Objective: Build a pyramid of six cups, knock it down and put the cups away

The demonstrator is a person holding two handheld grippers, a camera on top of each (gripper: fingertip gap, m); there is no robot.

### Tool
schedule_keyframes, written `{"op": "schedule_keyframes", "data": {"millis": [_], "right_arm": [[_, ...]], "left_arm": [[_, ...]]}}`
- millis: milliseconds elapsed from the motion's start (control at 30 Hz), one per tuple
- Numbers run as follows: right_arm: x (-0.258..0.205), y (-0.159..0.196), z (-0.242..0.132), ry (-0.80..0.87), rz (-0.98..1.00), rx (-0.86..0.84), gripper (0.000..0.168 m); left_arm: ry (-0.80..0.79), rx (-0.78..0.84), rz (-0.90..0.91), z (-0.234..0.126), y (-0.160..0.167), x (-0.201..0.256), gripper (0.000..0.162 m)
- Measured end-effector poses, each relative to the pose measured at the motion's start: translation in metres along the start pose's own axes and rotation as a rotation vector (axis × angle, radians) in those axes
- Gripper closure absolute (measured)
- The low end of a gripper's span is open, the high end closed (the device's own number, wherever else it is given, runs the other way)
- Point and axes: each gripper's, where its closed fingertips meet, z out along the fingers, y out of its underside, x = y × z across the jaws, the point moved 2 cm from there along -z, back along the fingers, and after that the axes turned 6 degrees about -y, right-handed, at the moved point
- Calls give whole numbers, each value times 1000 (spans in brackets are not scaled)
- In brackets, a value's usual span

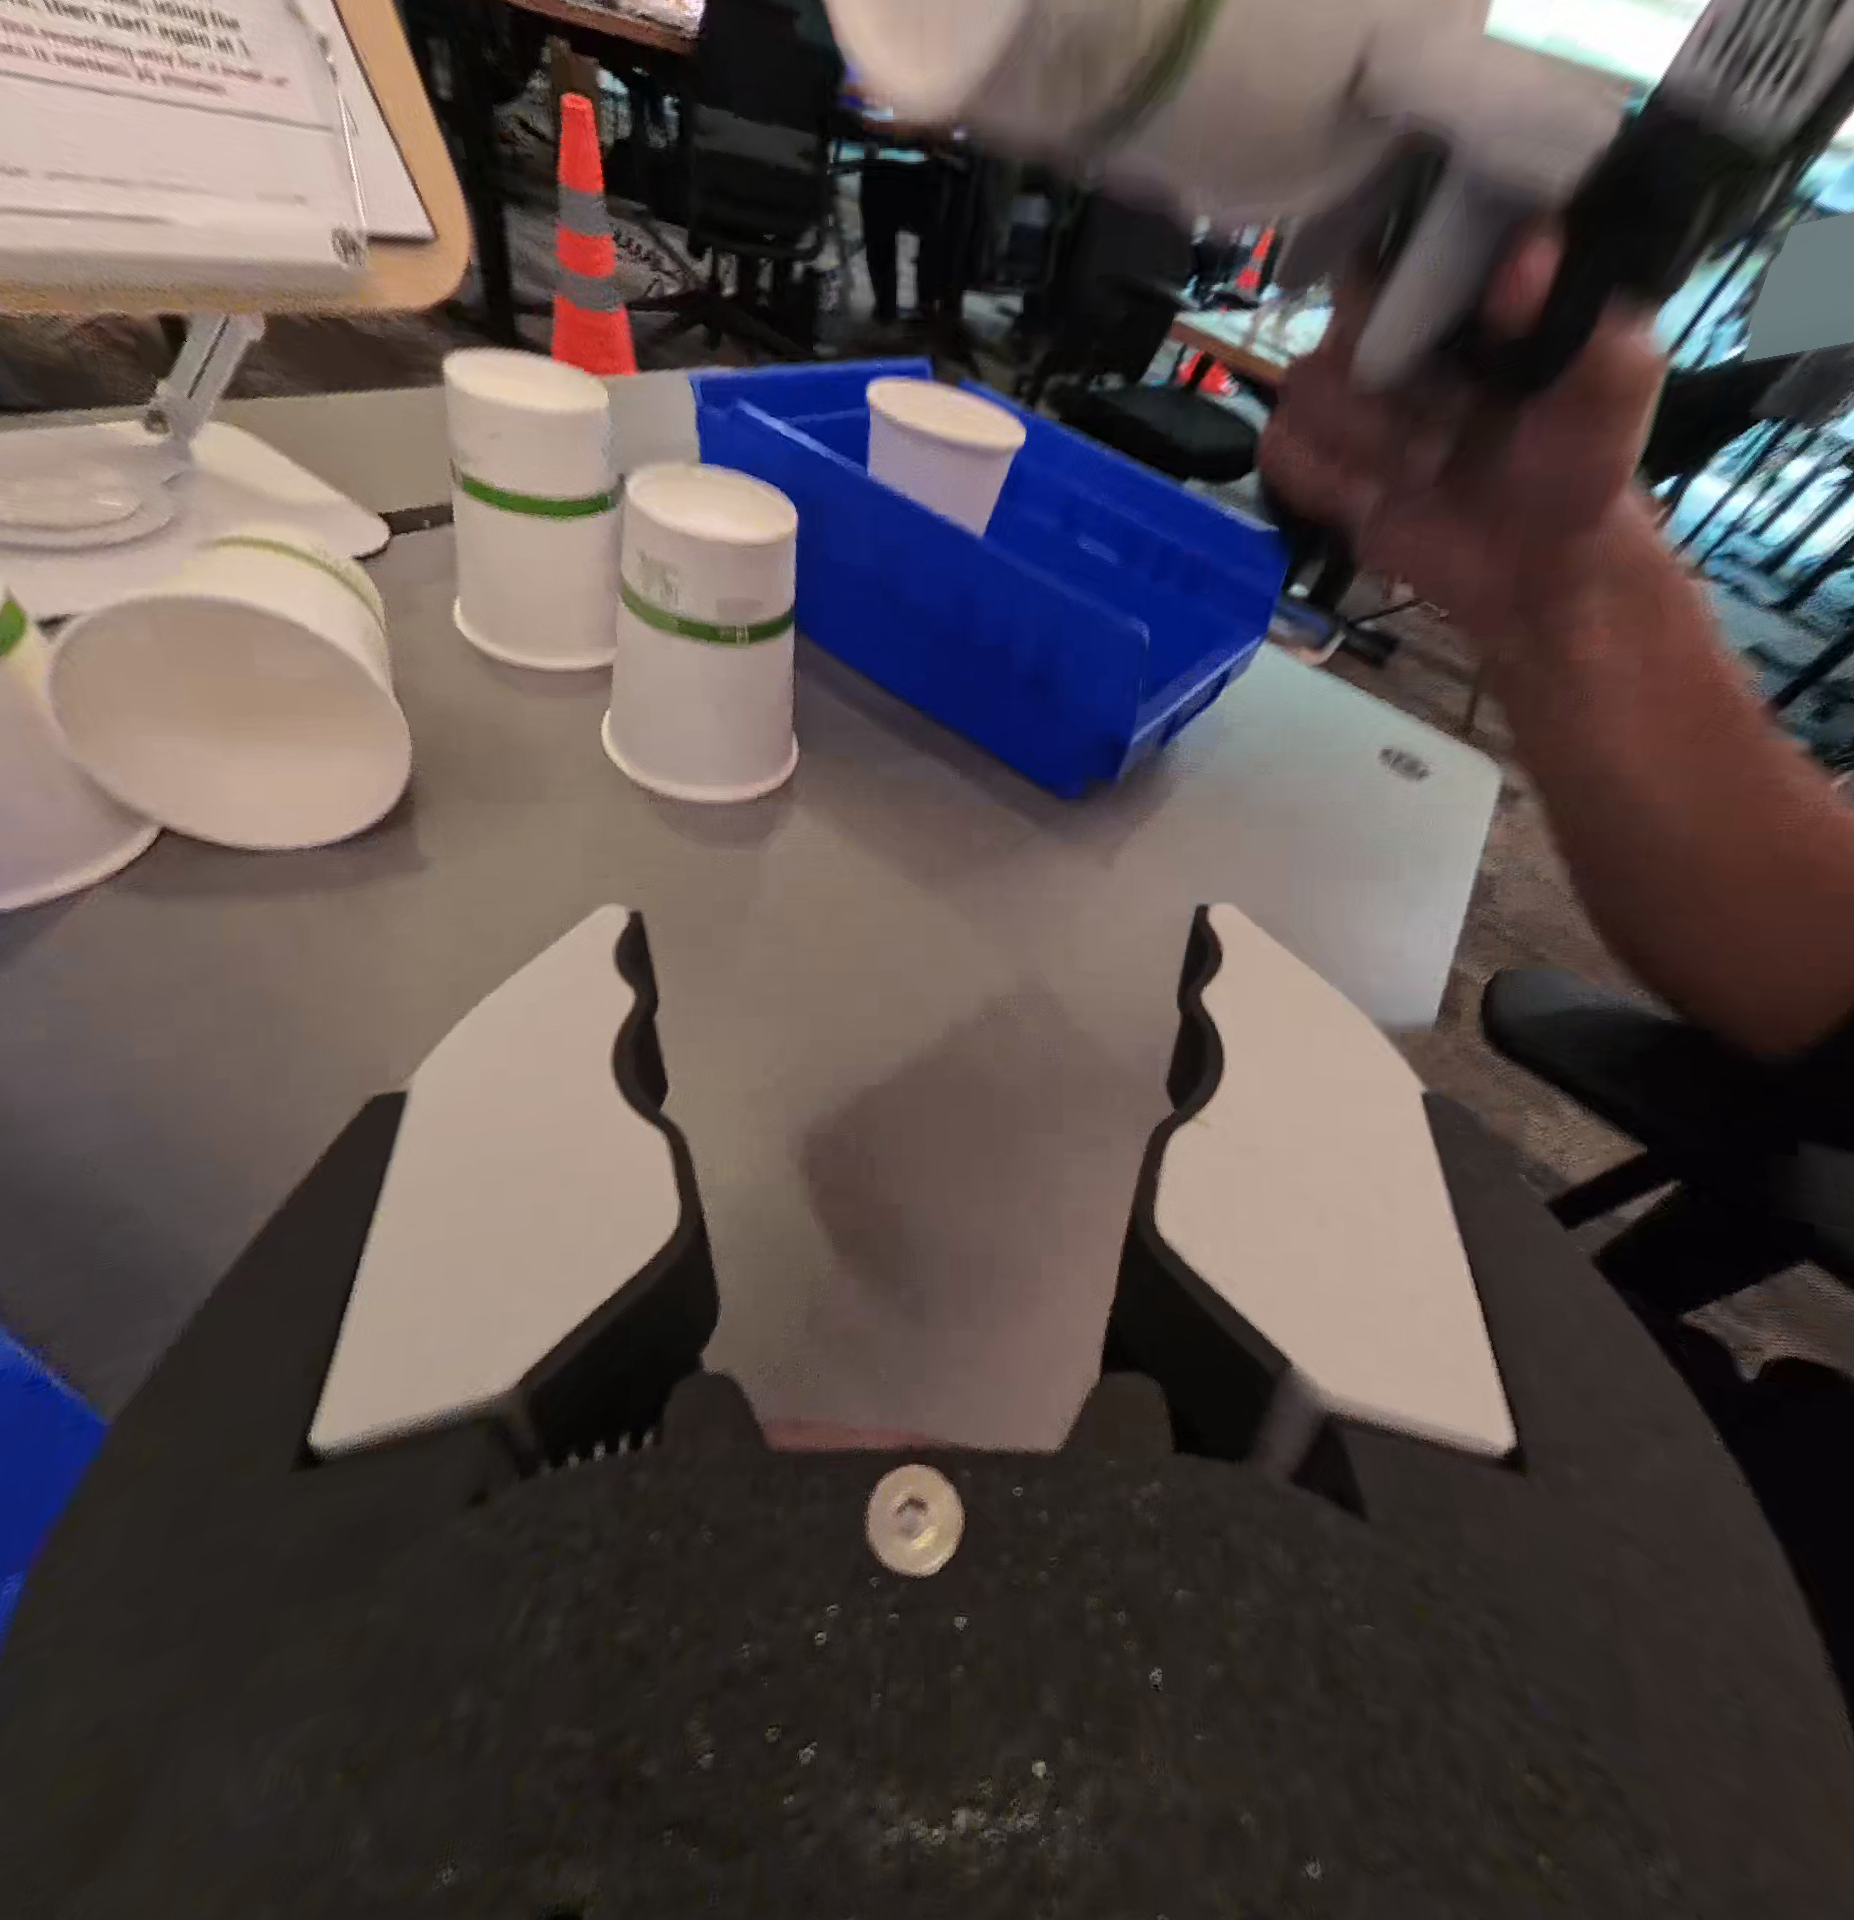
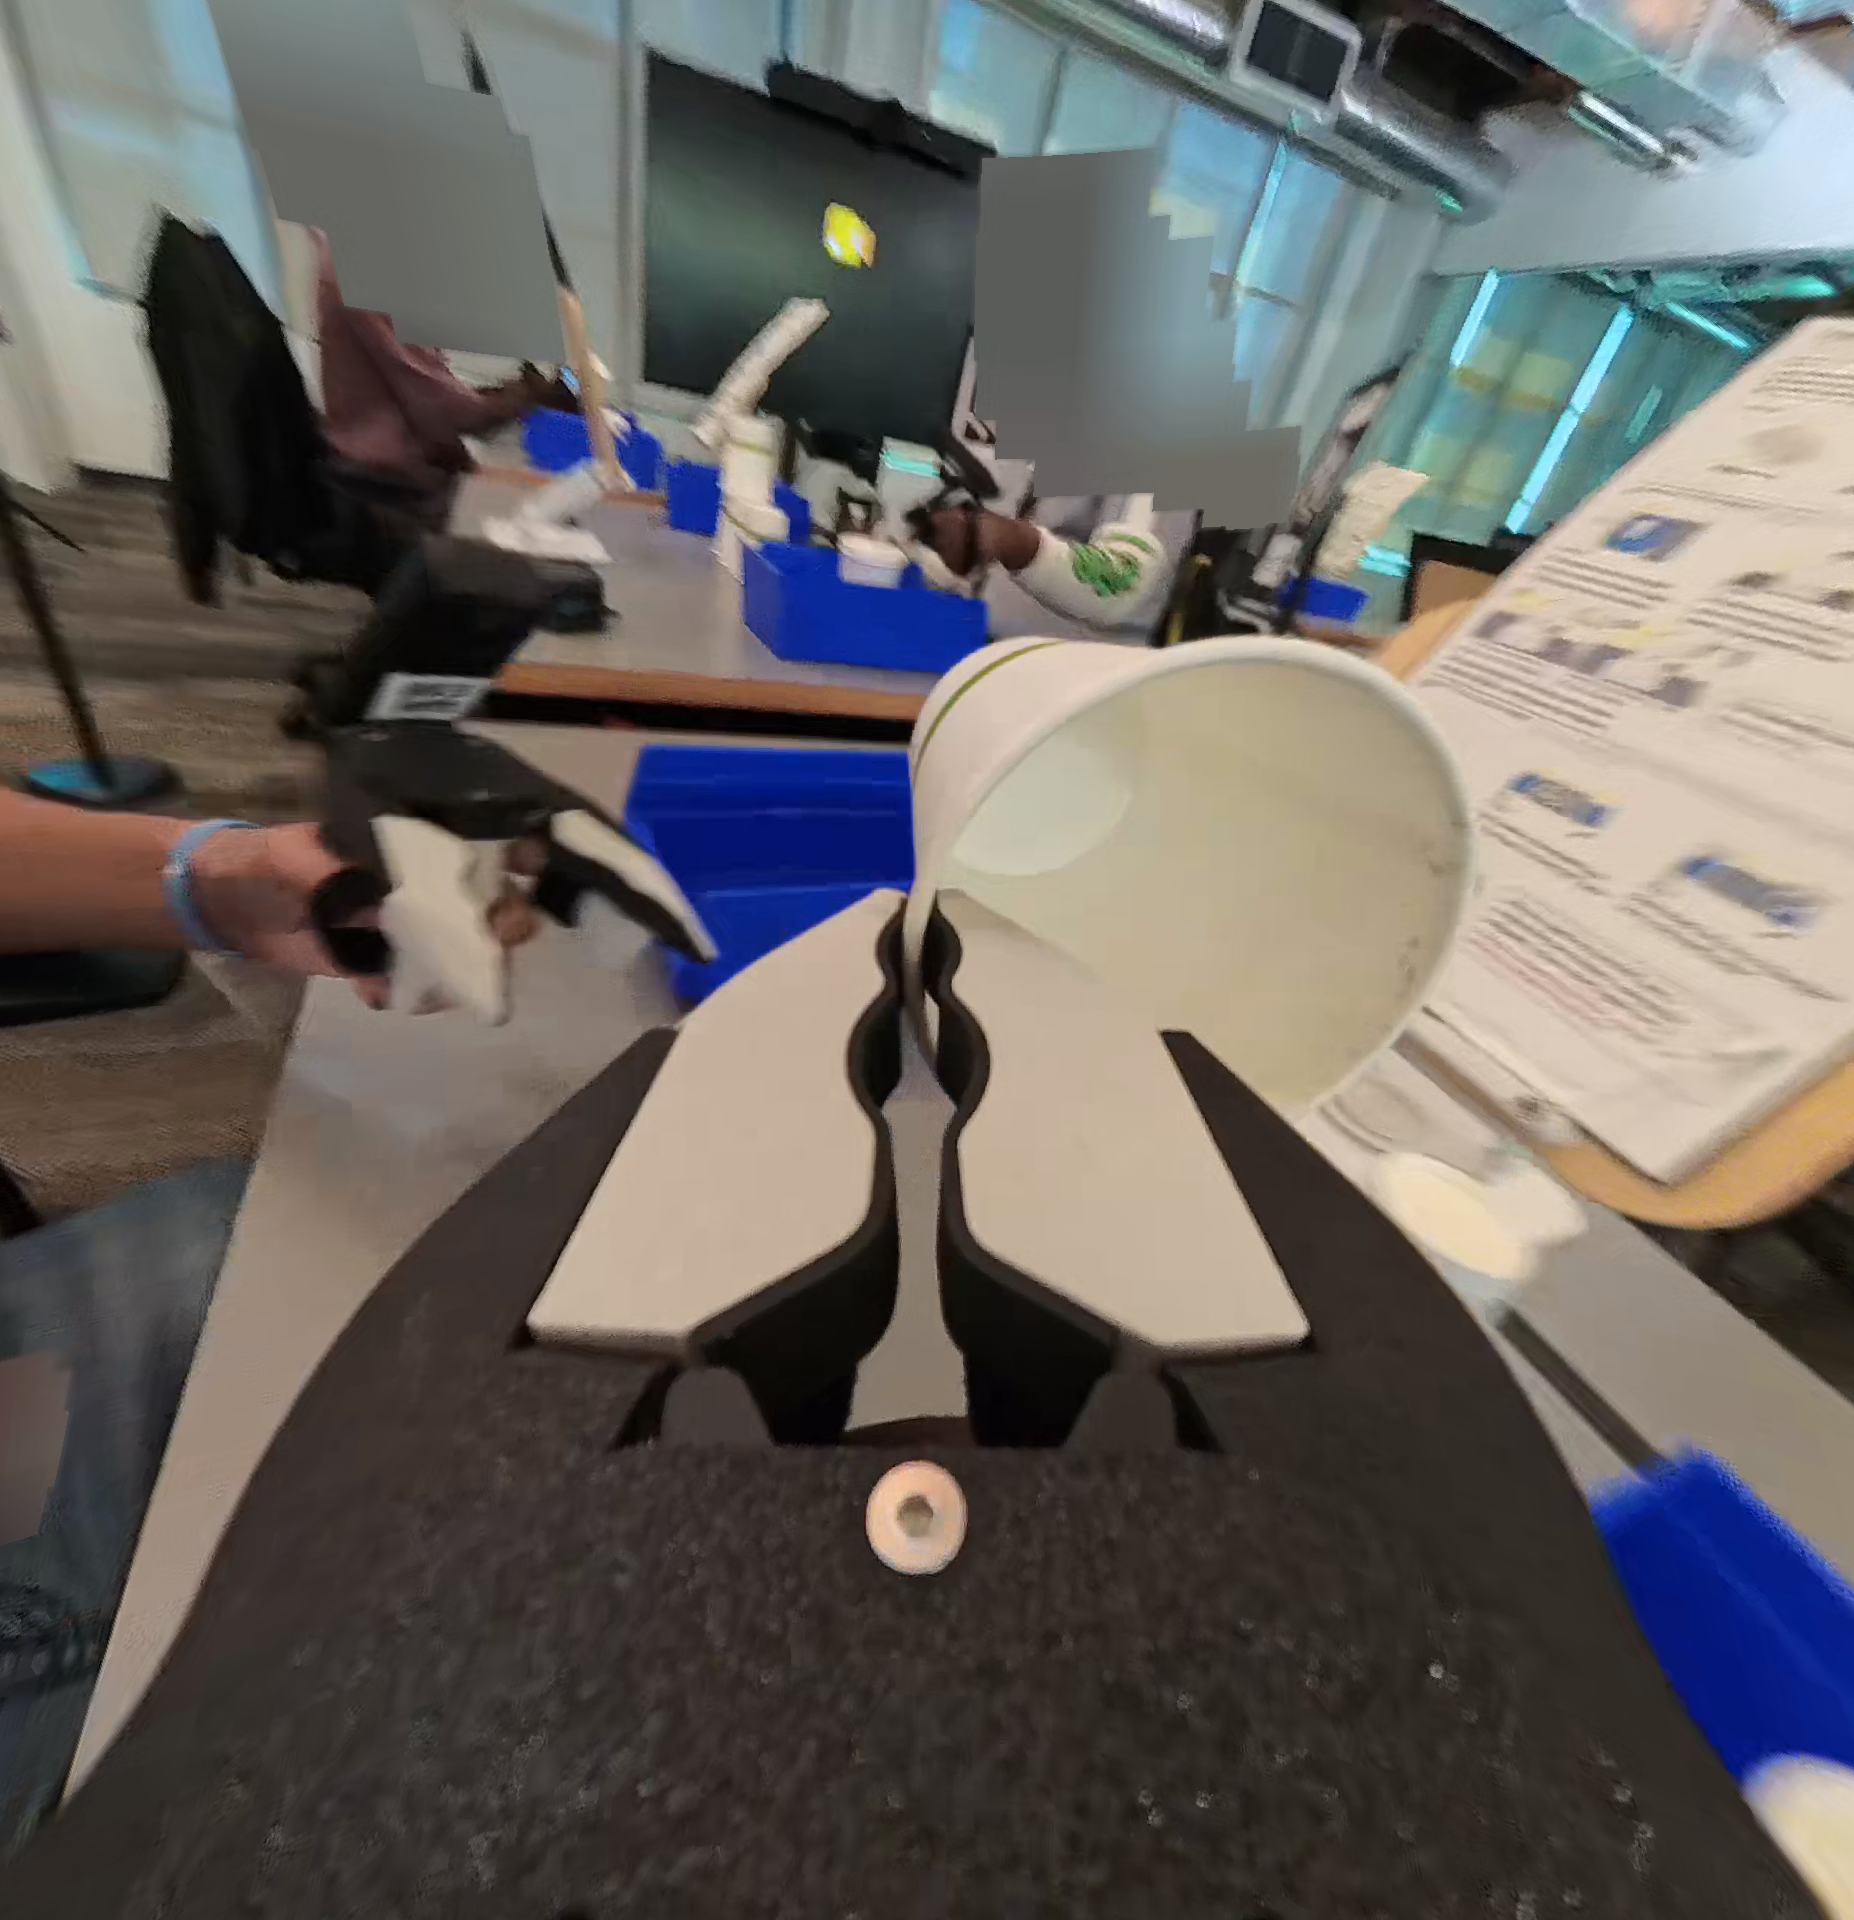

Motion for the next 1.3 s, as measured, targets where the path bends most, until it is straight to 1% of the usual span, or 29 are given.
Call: {"op": "schedule_keyframes", "data": {"millis": [67,133,200,300,333,400,500,667,767,933,1033,1133,1200,1233,1300], "right_arm": [[20,-10,-25,61,-22,-137,168],[42,-4,-51,126,-60,-353,168],[65,12,-79,199,-104,-606,168],[83,42,-117,204,-86,-939,168],[87,51,-127,200,-68,-1025,167],[95,67,-139,200,-49,-1128,168],[113,81,-145,210,-34,-1196,168],[154,95,-140,192,25,-1303,168],[168,114,-135,124,111,-1383,168],[177,147,-126,7,253,-1471,168],[181,166,-123,-28,330,-1495,168],[182,177,-120,-53,380,-1499,166],[181,179,-119,-64,420,-1483,159],[180,179,-119,-72,435,-1473,159],[179,173,-120,-62,427,-1445,154]], "left_arm": [[9,-58,23,0,25,15,69],[8,-111,42,3,41,23,70],[45,-148,50,8,51,32,72],[77,-178,63,14,58,38,72],[76,-188,75,16,60,39,72],[70,-201,100,16,64,39,72],[88,-200,87,16,65,41,74],[97,-190,83,13,61,42,74],[88,-190,110,12,61,42,74],[85,-208,126,14,66,41,74],[93,-230,136,16,71,42,73],[93,-244,154,17,75,44,73],[102,-254,157,18,78,46,73],[105,-257,157,18,79,46,73],[108,-264,157,18,80,46,73]]}}
